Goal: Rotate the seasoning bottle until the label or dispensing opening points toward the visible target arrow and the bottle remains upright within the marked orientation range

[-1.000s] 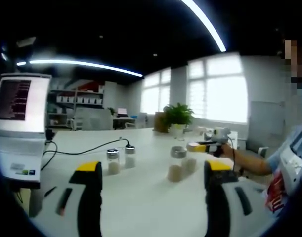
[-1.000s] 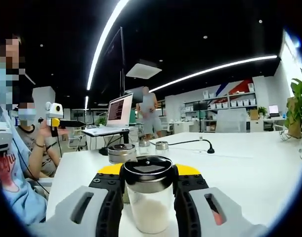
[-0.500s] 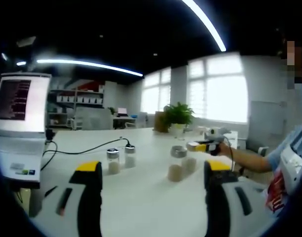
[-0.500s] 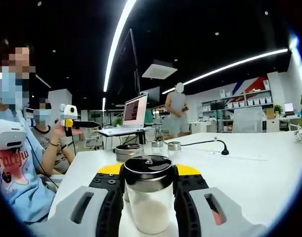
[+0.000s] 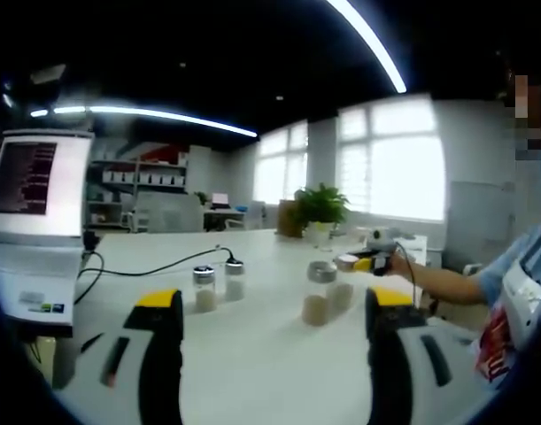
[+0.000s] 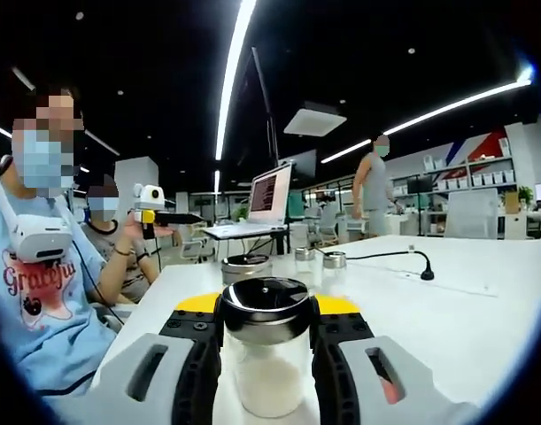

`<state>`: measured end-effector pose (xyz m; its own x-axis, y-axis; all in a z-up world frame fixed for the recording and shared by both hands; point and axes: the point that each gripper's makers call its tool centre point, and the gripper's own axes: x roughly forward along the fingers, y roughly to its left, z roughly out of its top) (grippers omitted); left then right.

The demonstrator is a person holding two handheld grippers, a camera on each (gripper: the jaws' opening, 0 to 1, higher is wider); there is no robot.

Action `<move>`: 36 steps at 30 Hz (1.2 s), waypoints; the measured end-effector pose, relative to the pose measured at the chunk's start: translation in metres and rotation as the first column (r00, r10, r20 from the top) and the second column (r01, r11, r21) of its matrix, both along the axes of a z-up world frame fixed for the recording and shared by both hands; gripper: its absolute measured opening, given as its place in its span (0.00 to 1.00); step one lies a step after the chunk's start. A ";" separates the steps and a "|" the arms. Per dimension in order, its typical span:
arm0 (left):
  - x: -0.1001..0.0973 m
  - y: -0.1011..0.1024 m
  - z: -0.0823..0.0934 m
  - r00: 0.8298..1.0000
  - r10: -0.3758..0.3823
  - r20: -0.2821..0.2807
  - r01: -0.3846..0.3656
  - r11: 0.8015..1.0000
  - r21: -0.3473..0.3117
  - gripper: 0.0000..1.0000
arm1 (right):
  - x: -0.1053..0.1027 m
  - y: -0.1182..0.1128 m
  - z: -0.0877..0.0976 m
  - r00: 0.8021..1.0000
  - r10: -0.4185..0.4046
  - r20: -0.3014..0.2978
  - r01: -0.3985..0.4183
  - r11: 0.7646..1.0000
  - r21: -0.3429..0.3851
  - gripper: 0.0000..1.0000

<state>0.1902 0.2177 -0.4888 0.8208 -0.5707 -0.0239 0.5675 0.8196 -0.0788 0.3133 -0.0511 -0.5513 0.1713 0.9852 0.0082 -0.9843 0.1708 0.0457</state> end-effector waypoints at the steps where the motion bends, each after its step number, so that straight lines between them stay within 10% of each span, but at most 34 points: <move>1: 0.000 0.000 0.000 1.000 0.000 0.000 0.000 1.000 0.001 0.90 | 0.000 0.000 0.000 1.000 0.003 0.007 -0.003 1.000 -0.004 0.37; 20: 0.000 0.001 0.000 1.000 0.003 0.000 -0.003 1.000 0.000 0.90 | -0.001 0.001 0.000 1.000 0.011 0.006 -0.011 1.000 0.013 0.40; 27: 0.001 0.002 0.000 1.000 0.005 -0.002 -0.005 1.000 0.000 0.90 | 0.013 -0.006 0.005 0.995 -0.101 0.003 0.101 0.995 0.001 0.67; 36: 0.001 -0.001 -0.001 1.000 0.004 -0.004 -0.004 1.000 0.002 0.90 | 0.007 -0.009 0.021 0.963 -0.268 -0.003 0.268 0.963 0.040 0.74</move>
<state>0.1907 0.2169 -0.4899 0.8232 -0.5670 -0.0281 0.5636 0.8222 -0.0790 0.3202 -0.0602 -0.5306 0.4287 0.9022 0.0469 -0.9029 0.4262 0.0554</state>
